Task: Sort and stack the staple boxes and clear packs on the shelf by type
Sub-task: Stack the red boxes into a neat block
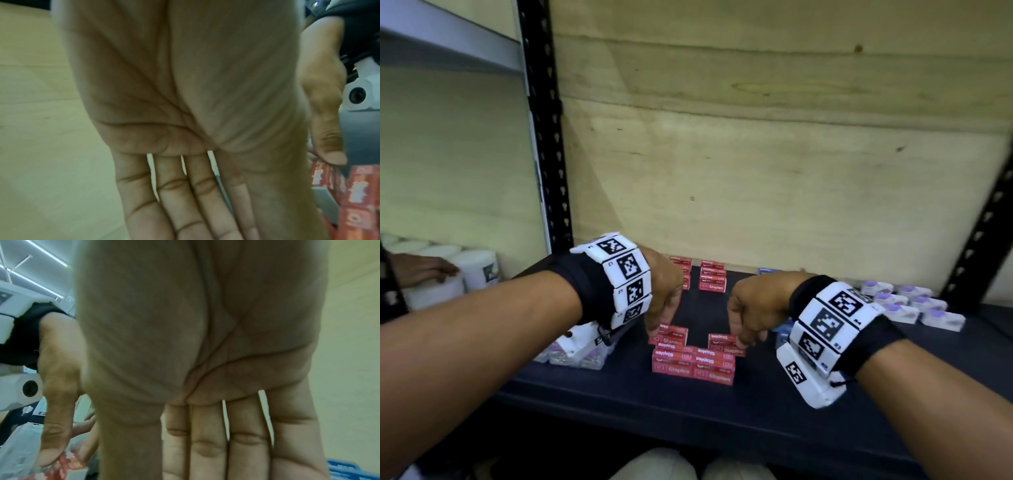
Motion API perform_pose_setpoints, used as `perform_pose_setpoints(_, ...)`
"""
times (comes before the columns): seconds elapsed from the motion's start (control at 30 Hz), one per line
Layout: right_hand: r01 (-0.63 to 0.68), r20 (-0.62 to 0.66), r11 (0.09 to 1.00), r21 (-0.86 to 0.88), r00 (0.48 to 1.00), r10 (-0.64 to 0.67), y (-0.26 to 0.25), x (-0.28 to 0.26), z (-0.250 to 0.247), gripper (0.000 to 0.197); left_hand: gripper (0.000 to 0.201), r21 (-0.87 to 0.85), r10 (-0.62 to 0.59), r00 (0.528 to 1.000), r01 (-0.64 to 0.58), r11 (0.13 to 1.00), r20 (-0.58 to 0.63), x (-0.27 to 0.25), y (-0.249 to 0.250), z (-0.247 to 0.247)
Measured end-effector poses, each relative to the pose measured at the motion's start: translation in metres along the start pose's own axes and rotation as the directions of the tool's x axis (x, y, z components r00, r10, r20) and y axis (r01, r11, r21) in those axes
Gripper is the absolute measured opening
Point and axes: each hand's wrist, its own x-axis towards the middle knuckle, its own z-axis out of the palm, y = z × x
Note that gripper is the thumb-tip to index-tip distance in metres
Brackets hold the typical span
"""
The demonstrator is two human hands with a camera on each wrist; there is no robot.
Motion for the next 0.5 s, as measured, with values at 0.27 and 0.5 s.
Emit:
perform_pose_setpoints(0.27, -0.012, -0.038, 1.0, 0.003, 0.999, 0.012, -0.004, -0.027, 0.014, 0.008, 0.024, -0.013, -0.041, 0.998, 0.04, 0.999, -0.049, -0.021, 0.008, 0.023)
perform_pose_setpoints(0.5, -0.05, -0.011, 0.999, 0.005, 0.999, 0.05, -0.007, -0.034, 0.018, 0.042, 0.054, -0.051, -0.014, 1.0, 0.013, 0.999, -0.019, -0.037, 0.004, 0.033)
